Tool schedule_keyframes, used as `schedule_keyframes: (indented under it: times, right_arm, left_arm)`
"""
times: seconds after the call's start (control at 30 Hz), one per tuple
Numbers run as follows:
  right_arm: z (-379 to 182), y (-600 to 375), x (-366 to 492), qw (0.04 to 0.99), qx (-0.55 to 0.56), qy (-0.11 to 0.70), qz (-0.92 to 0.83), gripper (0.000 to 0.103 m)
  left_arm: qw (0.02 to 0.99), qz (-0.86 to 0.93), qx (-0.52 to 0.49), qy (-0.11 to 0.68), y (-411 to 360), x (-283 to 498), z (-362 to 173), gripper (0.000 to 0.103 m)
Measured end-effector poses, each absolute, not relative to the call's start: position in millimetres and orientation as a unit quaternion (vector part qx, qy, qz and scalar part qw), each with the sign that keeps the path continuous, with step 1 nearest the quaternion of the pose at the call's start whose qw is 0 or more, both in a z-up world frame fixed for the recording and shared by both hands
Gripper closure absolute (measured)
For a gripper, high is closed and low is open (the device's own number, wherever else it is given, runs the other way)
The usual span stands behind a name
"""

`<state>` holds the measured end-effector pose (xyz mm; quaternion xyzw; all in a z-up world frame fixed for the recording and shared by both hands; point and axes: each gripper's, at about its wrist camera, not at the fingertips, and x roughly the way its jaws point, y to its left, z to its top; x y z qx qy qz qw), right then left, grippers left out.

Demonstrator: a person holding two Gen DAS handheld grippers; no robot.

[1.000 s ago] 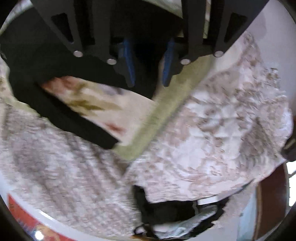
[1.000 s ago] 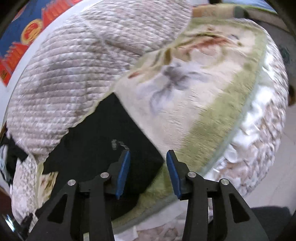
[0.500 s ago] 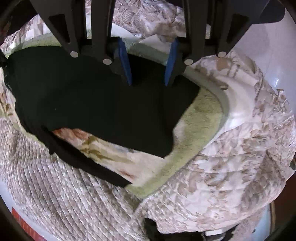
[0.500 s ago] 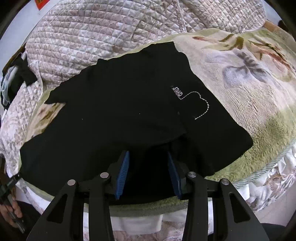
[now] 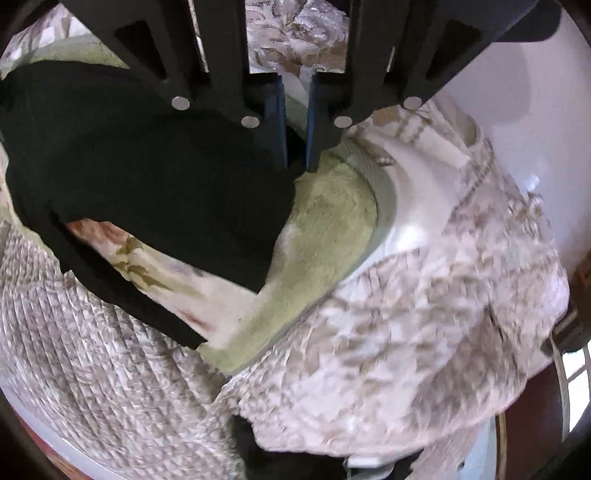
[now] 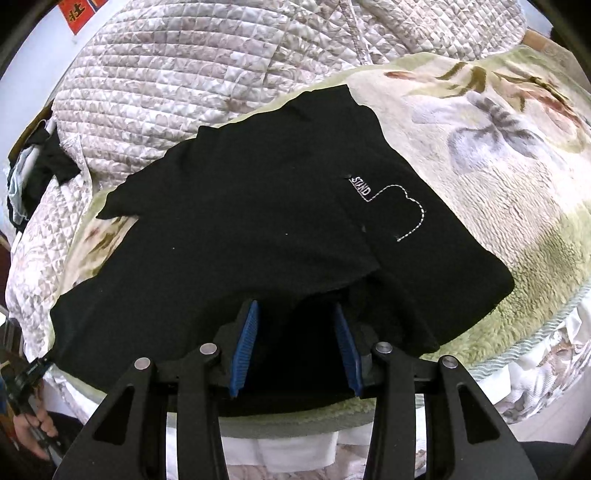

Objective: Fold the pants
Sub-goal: 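Lower the folded edge onto the pants and open both grippers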

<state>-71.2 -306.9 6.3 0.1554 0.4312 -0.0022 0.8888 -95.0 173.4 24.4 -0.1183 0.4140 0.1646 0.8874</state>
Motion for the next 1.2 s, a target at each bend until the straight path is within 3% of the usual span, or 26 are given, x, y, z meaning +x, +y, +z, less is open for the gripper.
schedule_keyframes:
  times: [0.23, 0.47, 0.53, 0.6, 0.73, 0.93, 1.2]
  right_arm:
    - [12, -305, -73, 0.892, 0.159, 0.424, 0.001, 0.061]
    - [12, -307, -71, 0.890, 0.151, 0.431, -0.004, 0.060]
    - [17, -304, -72, 0.897, 0.144, 0.419, 0.002, 0.059]
    - [20, -300, -68, 0.898, 0.132, 0.419, 0.007, 0.050]
    - [19, -292, -59, 0.897, 0.112, 0.428, 0.014, 0.050]
    - [9, -279, -44, 0.882, 0.053, 0.468, 0.009, 0.046]
    - [20, -262, -27, 0.889, 0.034, 0.455, 0.034, 0.046]
  left_arm:
    - [0.886, 0.171, -0.140, 0.407, 185, -111, 35, 0.096]
    - [0.874, 0.203, -0.143, 0.417, 185, -108, 37, 0.086]
    - [0.885, 0.185, -0.143, 0.403, 179, -104, 46, 0.071]
    - [0.896, 0.157, -0.136, 0.393, 168, -94, 53, 0.058]
    - [0.904, 0.082, -0.118, 0.402, 135, -63, 52, 0.047]
    - [0.883, 0.020, -0.094, 0.460, 91, -28, 22, 0.048]
    - [0.892, -0.029, -0.051, 0.449, 49, -9, 34, 0.047]
